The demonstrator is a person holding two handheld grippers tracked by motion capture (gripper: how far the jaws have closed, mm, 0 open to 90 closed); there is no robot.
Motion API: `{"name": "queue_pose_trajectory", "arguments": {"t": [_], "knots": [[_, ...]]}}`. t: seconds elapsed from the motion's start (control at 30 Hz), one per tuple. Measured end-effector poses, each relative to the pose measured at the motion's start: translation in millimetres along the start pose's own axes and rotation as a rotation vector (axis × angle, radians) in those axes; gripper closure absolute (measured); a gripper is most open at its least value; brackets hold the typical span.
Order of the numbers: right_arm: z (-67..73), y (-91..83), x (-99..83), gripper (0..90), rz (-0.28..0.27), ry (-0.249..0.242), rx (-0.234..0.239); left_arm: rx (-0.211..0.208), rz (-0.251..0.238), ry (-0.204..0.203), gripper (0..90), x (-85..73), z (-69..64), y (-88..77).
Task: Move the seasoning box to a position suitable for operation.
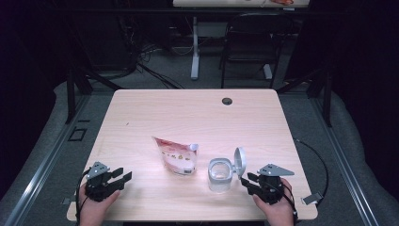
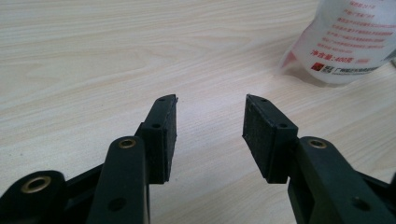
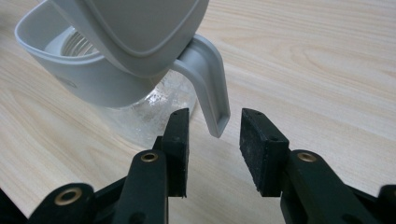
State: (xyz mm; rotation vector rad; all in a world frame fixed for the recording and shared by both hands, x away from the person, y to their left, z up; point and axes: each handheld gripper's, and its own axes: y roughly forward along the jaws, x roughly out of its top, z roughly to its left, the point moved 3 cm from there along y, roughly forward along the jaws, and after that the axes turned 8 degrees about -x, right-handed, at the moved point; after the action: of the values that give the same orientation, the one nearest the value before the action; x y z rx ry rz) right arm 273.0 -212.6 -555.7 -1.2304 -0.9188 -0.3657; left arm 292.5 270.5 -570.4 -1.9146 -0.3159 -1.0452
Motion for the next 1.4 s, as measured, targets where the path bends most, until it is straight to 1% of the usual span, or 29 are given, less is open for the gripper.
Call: {"name": "queue_pose_trajectory", "arguments": {"t": [0.17, 0.2, 0.23, 0.3, 0.4, 0.5, 0.6, 0.67, 0.8, 0.9, 1.03, 1.13, 1.2, 1.27, 1.33, 1.37, 1.4], "knots": [[2.9, 6.0, 1.6, 64.7, 0.000, -0.006, -0.013, 0.005, -0.004, -0.003, 54.5, -0.2, 0.3, 0.6], [3.4, 7.3, 1.9, 65.0, -0.001, -0.009, -0.023, 0.005, -0.003, -0.003, 54.5, -0.2, 0.4, 0.7], [4.1, 8.6, 2.4, 65.7, -0.001, -0.007, -0.017, 0.003, 0.000, -0.003, 54.5, -0.1, 0.5, 0.6], [4.9, 11.0, 3.7, 69.6, 0.001, -0.008, -0.027, 0.003, 0.000, -0.003, 54.5, -0.1, 0.5, 0.9], [7.3, 13.9, 5.3, 71.8, 0.001, 0.003, -0.023, 0.004, -0.005, -0.002, 54.5, -0.3, 0.4, 1.7], [9.6, 15.7, 6.1, 73.2, 0.002, -0.004, -0.031, 0.005, -0.006, -0.003, 54.5, -0.4, 0.6, 2.0], [10.9, 17.3, 6.9, 77.6, 0.000, -0.007, -0.042, 0.004, -0.006, -0.004, 54.5, -0.4, 0.8, 2.1], [9.8, 17.0, 7.5, 80.0, 0.008, -0.017, -0.042, 0.003, -0.008, -0.004, 54.5, -0.4, 0.8, 2.1], [10.0, 17.3, 8.0, 80.5, 0.000, -0.028, -0.045, 0.004, -0.003, -0.002, 54.5, -0.5, 0.7, 2.1], [8.9, 17.8, 8.5, 80.4, -0.005, -0.030, -0.055, 0.004, -0.003, -0.003, 54.5, -0.5, 0.8, 2.3], [5.8, 18.0, 8.7, 79.8, -0.006, -0.011, -0.052, 0.004, -0.004, -0.003, 54.5, -0.5, 0.8, 2.5], [2.7, 18.2, 9.4, 79.7, -0.008, -0.009, -0.065, 0.004, -0.003, -0.004, 54.5, -0.6, 0.7, 2.7], [0.5, 18.4, 9.8, 79.1, -0.007, -0.005, -0.062, 0.003, -0.003, -0.005, 54.5, -0.5, 0.7, 2.8], [-3.1, 18.9, 9.7, 76.5, -0.010, 0.018, -0.060, 0.003, -0.003, -0.004, 54.4, -0.6, 0.5, 2.7], [-5.8, 18.4, 9.3, 75.3, -0.008, 0.058, -0.039, 0.003, -0.003, -0.005, 54.4, -0.6, 0.5, 2.6], [-7.0, 17.3, 8.9, 75.1, -0.003, 0.062, -0.034, 0.003, -0.003, -0.005, 54.3, -0.7, 0.6, 2.6], [-6.8, 16.9, 8.5, 75.3, -0.007, 0.065, -0.038, 0.003, -0.003, -0.006, 54.3, -0.7, 0.7, 2.7]]}}
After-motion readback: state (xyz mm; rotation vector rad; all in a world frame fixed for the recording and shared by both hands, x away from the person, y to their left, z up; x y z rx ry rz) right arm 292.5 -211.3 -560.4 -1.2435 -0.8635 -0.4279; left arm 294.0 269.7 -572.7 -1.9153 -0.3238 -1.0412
